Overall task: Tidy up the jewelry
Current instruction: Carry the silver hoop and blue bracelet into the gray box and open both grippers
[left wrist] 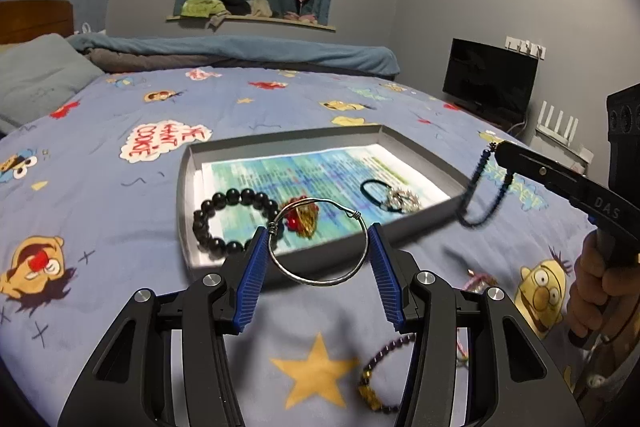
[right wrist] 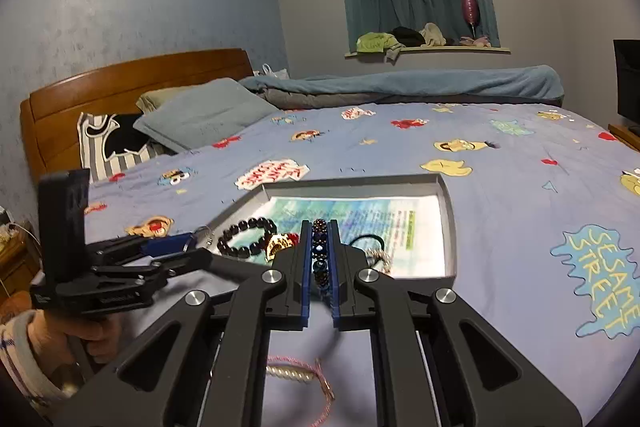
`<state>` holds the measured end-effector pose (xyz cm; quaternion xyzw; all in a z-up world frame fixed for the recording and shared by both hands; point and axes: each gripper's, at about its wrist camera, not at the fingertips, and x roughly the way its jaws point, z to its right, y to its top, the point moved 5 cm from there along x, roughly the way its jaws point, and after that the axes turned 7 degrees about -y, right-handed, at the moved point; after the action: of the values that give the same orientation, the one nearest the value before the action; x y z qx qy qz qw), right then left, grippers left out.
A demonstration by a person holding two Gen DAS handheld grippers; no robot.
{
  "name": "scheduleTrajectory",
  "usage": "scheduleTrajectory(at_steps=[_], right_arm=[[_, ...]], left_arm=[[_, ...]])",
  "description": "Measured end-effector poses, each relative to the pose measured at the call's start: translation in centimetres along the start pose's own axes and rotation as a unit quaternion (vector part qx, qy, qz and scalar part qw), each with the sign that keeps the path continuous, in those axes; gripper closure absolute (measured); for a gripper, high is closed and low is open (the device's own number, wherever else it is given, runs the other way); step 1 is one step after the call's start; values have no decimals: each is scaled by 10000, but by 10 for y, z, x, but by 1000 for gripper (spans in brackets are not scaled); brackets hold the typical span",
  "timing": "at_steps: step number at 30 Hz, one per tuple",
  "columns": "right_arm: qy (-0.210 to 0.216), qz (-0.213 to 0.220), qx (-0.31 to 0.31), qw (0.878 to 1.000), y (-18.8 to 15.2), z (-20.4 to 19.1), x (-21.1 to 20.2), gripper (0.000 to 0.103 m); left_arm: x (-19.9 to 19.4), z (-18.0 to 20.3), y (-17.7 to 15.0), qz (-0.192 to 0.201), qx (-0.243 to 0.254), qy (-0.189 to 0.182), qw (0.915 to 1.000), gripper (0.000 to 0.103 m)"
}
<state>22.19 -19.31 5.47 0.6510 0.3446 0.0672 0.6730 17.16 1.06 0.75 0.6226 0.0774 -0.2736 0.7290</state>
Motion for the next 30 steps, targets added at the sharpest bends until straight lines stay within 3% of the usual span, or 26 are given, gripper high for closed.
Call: scheduleTrajectory(at_steps=[21,30], right_arm=[[-33,71,330,9994,24,16,29,96],[-244,-381,538,9975,5,36,62,96]], left_arm=[[30,-21,31,156,-262,66,9995,51],[64,-22,30,-226,-289,-1,9993,51]])
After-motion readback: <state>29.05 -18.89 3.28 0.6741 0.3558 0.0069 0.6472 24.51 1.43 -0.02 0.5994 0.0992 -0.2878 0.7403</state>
